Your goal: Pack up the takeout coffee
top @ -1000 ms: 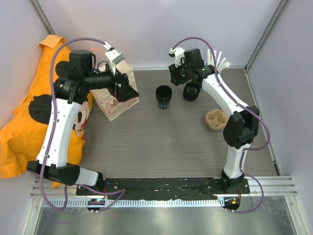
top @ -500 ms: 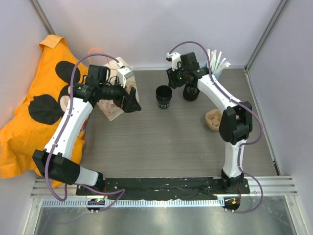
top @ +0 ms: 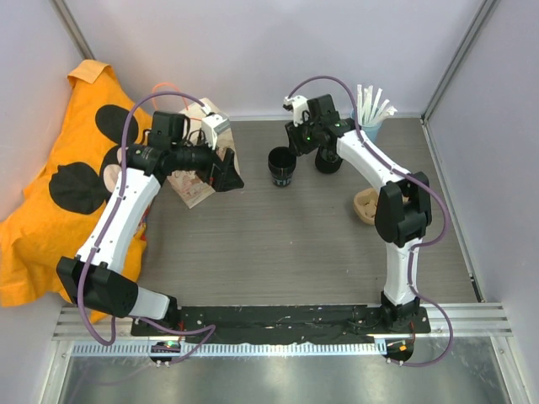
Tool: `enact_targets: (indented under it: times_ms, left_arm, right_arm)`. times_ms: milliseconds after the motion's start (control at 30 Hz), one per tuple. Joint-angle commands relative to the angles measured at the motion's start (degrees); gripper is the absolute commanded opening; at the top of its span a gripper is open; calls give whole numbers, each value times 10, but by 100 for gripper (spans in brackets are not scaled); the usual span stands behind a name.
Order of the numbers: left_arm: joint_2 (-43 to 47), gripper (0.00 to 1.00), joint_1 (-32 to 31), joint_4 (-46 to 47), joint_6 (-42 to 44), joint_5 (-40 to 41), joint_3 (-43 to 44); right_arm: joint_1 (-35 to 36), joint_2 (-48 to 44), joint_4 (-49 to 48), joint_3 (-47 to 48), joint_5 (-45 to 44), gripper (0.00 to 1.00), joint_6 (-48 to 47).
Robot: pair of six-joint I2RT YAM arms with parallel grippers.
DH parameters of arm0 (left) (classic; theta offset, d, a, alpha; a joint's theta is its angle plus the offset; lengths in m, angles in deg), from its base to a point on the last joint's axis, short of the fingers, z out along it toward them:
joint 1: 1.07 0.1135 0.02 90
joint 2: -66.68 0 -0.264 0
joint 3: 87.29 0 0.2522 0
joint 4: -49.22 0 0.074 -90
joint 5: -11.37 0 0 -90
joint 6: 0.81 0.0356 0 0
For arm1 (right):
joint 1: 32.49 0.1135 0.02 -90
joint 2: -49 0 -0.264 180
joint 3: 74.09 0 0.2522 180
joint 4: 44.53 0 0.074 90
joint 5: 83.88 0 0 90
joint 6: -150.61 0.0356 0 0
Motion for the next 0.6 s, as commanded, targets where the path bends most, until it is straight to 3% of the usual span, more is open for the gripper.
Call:
enact_targets:
  times_ms: [0, 300, 567]
  left_arm:
    - [2, 100, -2, 26, -4, 1, -2]
    - [2, 100, -2, 29, -8, 1, -2]
    - [2, 100, -1, 32, -9, 4, -3]
  right_arm:
    - [4, 4, -27, -3, 5, 35, -8]
    - [7, 7, -31, -9, 4, 33, -6]
    - [9, 2, -35, -18, 2, 25, -6]
